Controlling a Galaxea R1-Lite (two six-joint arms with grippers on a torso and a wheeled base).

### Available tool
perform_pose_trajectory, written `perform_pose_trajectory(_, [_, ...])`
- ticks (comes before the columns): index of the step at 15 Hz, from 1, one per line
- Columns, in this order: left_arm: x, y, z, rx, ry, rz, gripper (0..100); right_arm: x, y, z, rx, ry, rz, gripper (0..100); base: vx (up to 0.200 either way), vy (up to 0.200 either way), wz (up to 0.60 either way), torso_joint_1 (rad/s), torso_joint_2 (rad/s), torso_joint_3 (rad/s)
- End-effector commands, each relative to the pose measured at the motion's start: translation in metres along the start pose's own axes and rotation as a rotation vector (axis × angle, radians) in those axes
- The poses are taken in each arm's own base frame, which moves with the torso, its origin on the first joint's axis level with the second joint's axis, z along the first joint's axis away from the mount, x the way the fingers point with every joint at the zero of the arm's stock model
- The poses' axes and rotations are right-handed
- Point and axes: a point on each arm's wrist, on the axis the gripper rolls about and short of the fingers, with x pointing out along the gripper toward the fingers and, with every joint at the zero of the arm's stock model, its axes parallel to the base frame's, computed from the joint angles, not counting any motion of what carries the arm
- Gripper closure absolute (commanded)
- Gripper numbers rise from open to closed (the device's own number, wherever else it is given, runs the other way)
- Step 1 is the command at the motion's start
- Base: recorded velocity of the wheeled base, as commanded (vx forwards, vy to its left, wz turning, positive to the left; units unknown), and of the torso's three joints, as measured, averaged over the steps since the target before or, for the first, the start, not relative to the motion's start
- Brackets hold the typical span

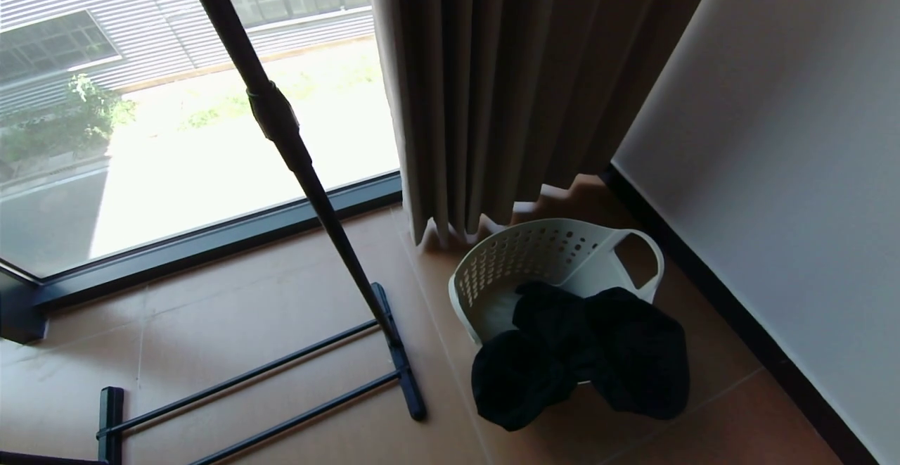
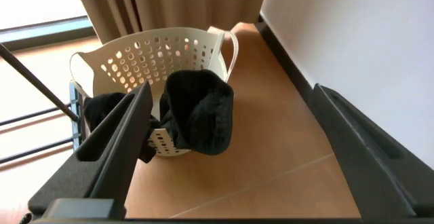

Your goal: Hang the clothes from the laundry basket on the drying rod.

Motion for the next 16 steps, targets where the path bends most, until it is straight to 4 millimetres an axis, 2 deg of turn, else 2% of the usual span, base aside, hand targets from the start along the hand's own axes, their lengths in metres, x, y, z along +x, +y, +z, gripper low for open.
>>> perform_pose_trajectory(1, [0.0002, 0.0000, 0.0000, 0.000, 0.003, -0.001, 0, 0.0000, -0.0001, 0.0001, 0.002, 0.000, -0.002, 0, 0.000, 0.000, 0.00, 0.002, 0.00, -0.198])
perform_pose_trajectory(16, [-0.0004, -0.0001, -0.0002, 0.003, -0.005, 0.002, 0, 0.0000, 0.0006, -0.0002, -0.044, 0.002, 0.026, 0, 0.000, 0.000, 0.00, 0.002, 0.00, -0.199])
